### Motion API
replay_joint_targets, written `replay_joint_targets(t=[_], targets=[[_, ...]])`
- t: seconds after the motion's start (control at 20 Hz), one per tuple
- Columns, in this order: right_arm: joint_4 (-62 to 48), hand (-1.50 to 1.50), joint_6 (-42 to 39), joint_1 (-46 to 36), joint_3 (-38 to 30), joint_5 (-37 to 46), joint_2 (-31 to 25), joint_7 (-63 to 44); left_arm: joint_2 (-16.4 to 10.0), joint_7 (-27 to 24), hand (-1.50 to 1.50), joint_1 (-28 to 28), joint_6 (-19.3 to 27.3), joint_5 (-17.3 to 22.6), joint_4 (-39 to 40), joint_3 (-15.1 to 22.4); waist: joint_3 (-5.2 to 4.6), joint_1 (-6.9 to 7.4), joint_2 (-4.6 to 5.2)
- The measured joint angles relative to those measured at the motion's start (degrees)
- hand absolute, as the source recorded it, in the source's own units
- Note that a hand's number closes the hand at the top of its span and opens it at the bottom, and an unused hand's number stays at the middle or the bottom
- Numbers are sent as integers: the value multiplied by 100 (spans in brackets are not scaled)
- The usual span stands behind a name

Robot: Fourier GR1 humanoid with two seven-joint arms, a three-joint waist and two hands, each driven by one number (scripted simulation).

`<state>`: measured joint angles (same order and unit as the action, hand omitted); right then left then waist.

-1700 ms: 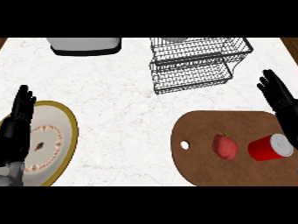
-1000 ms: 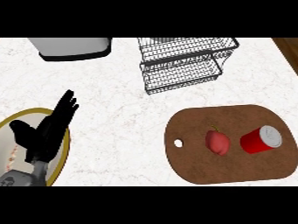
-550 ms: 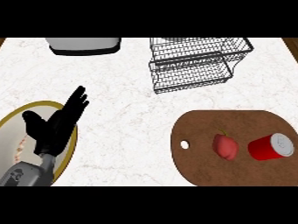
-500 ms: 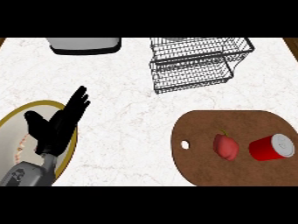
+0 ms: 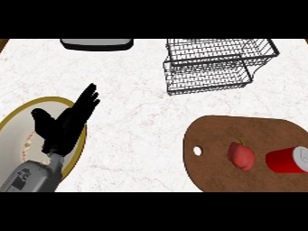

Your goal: Pick the can from the cutting board and place it in the tiered basket

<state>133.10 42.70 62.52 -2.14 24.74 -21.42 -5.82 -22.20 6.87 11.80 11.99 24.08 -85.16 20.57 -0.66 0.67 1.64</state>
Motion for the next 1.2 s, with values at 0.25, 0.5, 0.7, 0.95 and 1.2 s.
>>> replay_joint_targets(t=[0.25,0.5,0.7,0.95,1.2], targets=[[182,-150,-202,50,251,248,-9,-1049,68,2,0,85,-67,-63,-20,92,6,206,36],[145,-150,-388,-31,218,425,-147,-2017,140,27,0,203,-103,-130,60,158,7,313,70],[60,-150,-627,-247,235,717,-292,-2797,143,144,0,357,-154,-88,88,105,12,379,71],[-53,-150,-1055,-879,479,1297,-407,-3791,203,237,0,461,-168,-88,121,100,21,405,35],[-168,-150,-1694,-1793,917,2424,-291,-4816,255,235,0,456,-162,-109,230,50,31,352,-14]])
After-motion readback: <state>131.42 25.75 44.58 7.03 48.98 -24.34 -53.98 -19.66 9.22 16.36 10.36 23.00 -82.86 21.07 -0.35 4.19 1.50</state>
